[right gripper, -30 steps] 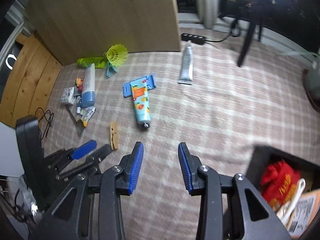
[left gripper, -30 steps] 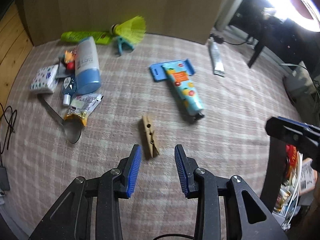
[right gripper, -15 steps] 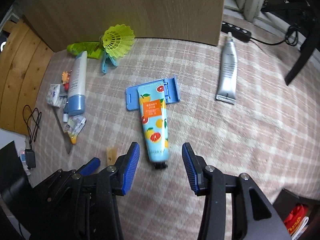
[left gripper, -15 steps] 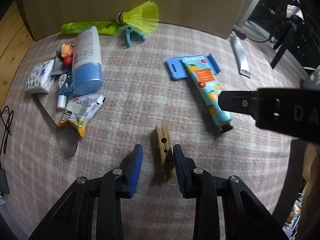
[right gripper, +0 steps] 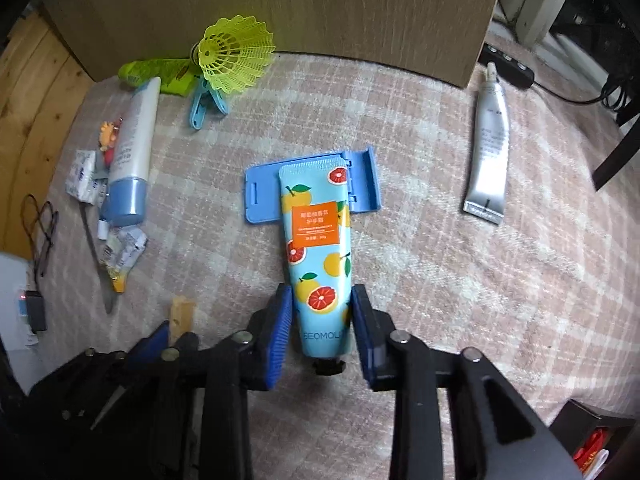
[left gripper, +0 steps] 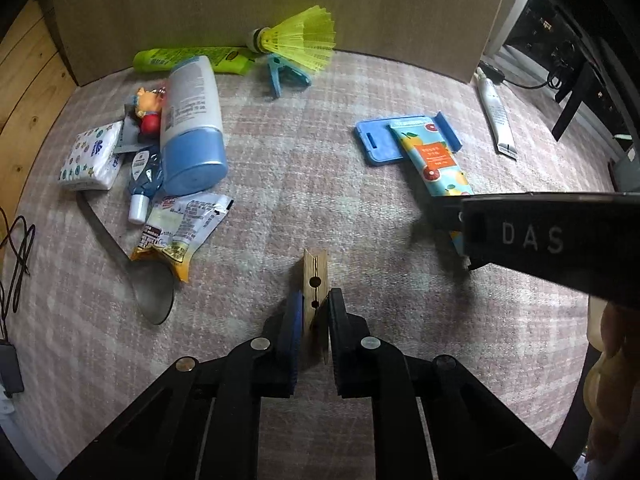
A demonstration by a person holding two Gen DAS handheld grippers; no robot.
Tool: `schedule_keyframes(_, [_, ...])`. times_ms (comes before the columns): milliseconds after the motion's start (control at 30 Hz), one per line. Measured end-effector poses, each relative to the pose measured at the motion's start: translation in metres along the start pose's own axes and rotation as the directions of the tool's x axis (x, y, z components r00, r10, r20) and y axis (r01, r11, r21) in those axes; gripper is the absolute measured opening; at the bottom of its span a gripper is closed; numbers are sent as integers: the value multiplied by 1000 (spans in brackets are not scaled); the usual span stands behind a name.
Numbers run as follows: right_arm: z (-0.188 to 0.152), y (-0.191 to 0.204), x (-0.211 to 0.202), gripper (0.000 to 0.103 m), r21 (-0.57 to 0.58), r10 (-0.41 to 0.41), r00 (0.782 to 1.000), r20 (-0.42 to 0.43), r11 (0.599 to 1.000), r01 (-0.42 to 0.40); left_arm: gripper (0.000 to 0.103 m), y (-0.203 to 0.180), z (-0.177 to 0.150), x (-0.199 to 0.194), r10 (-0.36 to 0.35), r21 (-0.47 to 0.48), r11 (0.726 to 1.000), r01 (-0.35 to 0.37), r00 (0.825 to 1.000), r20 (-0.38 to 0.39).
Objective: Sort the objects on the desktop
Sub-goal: 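Carry the clothespin and hand cream tube to the black bin and release them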
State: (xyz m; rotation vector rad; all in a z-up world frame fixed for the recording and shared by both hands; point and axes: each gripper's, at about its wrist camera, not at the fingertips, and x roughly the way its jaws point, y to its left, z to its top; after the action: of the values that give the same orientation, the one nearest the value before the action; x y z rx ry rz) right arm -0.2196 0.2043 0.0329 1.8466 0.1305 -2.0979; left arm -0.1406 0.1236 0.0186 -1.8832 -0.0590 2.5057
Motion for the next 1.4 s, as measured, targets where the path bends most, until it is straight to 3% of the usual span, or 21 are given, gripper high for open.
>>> schedule_keyframes(233, [-18, -11, -10, 28, 47, 53, 999, -5, 998, -53, 12, 4, -4, -7, -35, -9, 999, 35, 999, 0])
schedule_keyframes(467, [-52, -31, -45, 28, 78, 89, 995, 34, 993, -91, 11, -5, 0, -26, -80, 8, 997, 80, 997, 17])
schedule_keyframes(633, [-84, -56, -80, 28, 108, 97, 992, 81, 989, -105, 11, -20, -2, -45, -120, 61, 991, 118, 992, 34])
schedule_keyframes(667, [-85, -58, -87, 28, 115, 98, 991, 91, 987, -108, 11, -6, -5, -52, -128, 71, 990, 125, 991, 36])
schedule_keyframes(867, [-130, -98, -128, 28, 176, 63, 986, 156, 980, -90, 11, -51, -22, -85, -195, 188, 965, 181, 979, 56])
schedule_keyframes(1100, [-205, -172, -164, 28, 325, -31, 982, 185, 945, -31, 11, -137, -47, -113, -301, 378, 883, 277, 953, 5])
schedule_keyframes(1400, [-282, -231, -184, 28, 475, -100, 979, 178, 880, 4, 11, -233, -96, -135, -364, 571, 746, 344, 928, -84])
